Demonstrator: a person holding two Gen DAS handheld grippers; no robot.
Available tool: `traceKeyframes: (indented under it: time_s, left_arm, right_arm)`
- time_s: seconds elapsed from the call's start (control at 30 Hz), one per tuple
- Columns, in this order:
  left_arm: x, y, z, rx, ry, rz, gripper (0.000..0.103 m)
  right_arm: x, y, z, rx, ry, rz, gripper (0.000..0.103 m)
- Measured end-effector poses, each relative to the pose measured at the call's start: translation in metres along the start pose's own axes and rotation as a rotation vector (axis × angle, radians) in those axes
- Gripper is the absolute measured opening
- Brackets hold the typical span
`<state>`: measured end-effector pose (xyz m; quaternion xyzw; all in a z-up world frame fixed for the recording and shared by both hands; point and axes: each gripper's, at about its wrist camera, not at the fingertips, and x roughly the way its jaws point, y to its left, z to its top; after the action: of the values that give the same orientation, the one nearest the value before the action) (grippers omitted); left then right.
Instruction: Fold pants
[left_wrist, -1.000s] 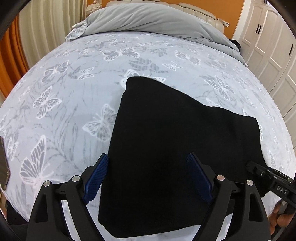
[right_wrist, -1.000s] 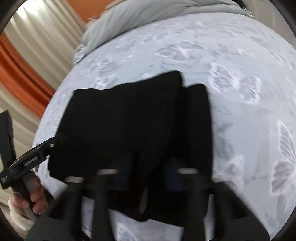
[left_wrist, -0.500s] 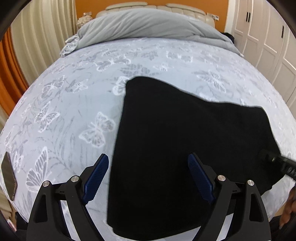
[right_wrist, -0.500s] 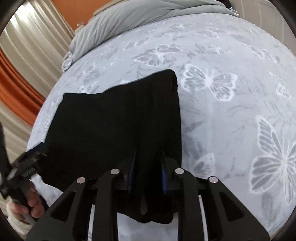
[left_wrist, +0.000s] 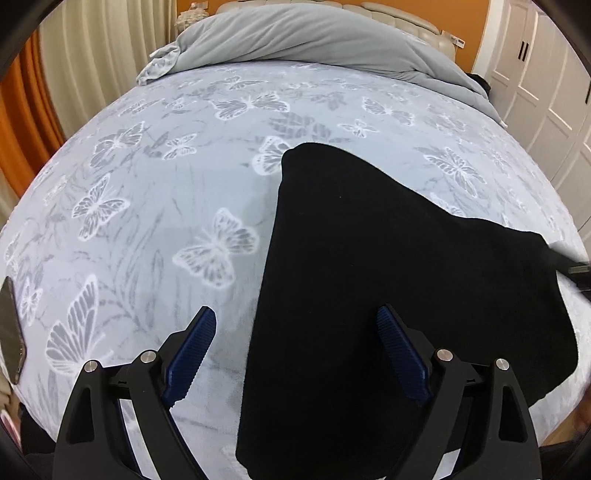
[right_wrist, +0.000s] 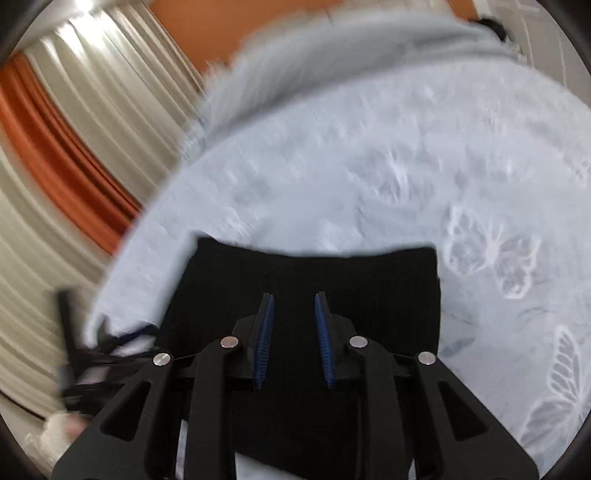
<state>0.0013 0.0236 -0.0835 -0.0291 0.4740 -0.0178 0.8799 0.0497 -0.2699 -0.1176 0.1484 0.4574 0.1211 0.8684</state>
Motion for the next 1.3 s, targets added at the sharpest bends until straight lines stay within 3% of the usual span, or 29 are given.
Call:
traceKeyframes:
  time_s: [0.03,0.1,0.17,0.23,0.33,0.43,0.57,0.6,0.67,0.77,0.87,0.97,1.03,1.07,1.17,1.23,1.3]
  left_arm:
    - [-0.004,0.002,0.002,0.002,-0.012,-0.005,0.087]
    - [-0.014,0.009,0.005,-0.009,-0.058,0.005,0.087]
    - [-0.026,0.025,0.011,-0.041,-0.112,0.048,0.087]
    - [-0.033,0.043,0.016,-0.078,-0.136,0.088,0.087]
    - [-0.036,0.068,0.021,-0.136,-0.141,0.145,0.087]
    - [-0.040,0.086,0.023,-0.197,-0.133,0.123,0.087]
    - [-0.045,0.092,0.022,-0.197,-0.140,0.110,0.087]
    - [-0.045,0.091,0.021,-0.188,-0.142,0.111,0.087]
    - [-0.045,0.087,0.019,-0.156,-0.143,0.105,0.087]
    - [-0.038,0.081,0.020,-0.107,-0.124,0.100,0.087]
    - [-0.034,0.072,0.017,-0.089,-0.102,0.064,0.087]
    - [-0.035,0.053,0.016,-0.042,-0.107,0.037,0.087]
    - [-0.036,0.041,0.014,-0.010,-0.111,0.027,0.087]
    - [-0.036,0.033,0.013,0.004,-0.110,0.021,0.087]
    - [-0.034,0.013,0.009,0.042,-0.101,0.004,0.087]
    - [-0.034,0.003,0.006,0.068,-0.107,0.011,0.087]
    - [-0.033,-0.007,0.004,0.090,-0.114,0.024,0.087]
  right_arm:
    - [0.002,-0.015,0.001,0.078,-0.027,-0.007,0.000]
    - [-0.014,-0.028,0.003,0.201,-0.089,0.003,0.003]
    - [-0.034,-0.009,0.008,0.137,-0.155,0.006,0.005]
    - [-0.044,0.023,0.009,0.049,-0.175,0.080,0.005]
    - [-0.030,0.085,0.002,-0.122,-0.113,0.151,0.005]
    - [0.017,0.145,-0.008,-0.286,0.004,0.160,0.005]
    - [0.092,0.175,-0.019,-0.356,0.128,0.113,0.005]
    - [0.103,0.177,-0.022,-0.358,0.112,0.133,0.004]
    - [0.110,0.178,-0.021,-0.333,0.097,0.170,0.002]
    - [0.085,0.173,-0.007,-0.306,0.077,0.196,0.003]
    - [0.040,0.140,0.005,-0.231,-0.005,0.148,0.006]
    - [0.015,0.087,0.006,-0.127,-0.032,-0.003,0.006]
    - [0.018,0.058,0.002,-0.082,-0.003,-0.143,0.006]
    - [0.027,0.040,0.000,-0.039,0.044,-0.120,0.001]
    - [0.016,0.020,0.001,0.088,0.026,-0.004,0.000]
    - [-0.006,0.027,-0.003,0.046,-0.029,-0.043,0.006]
    - [-0.031,0.036,-0.011,-0.042,-0.076,-0.122,0.006]
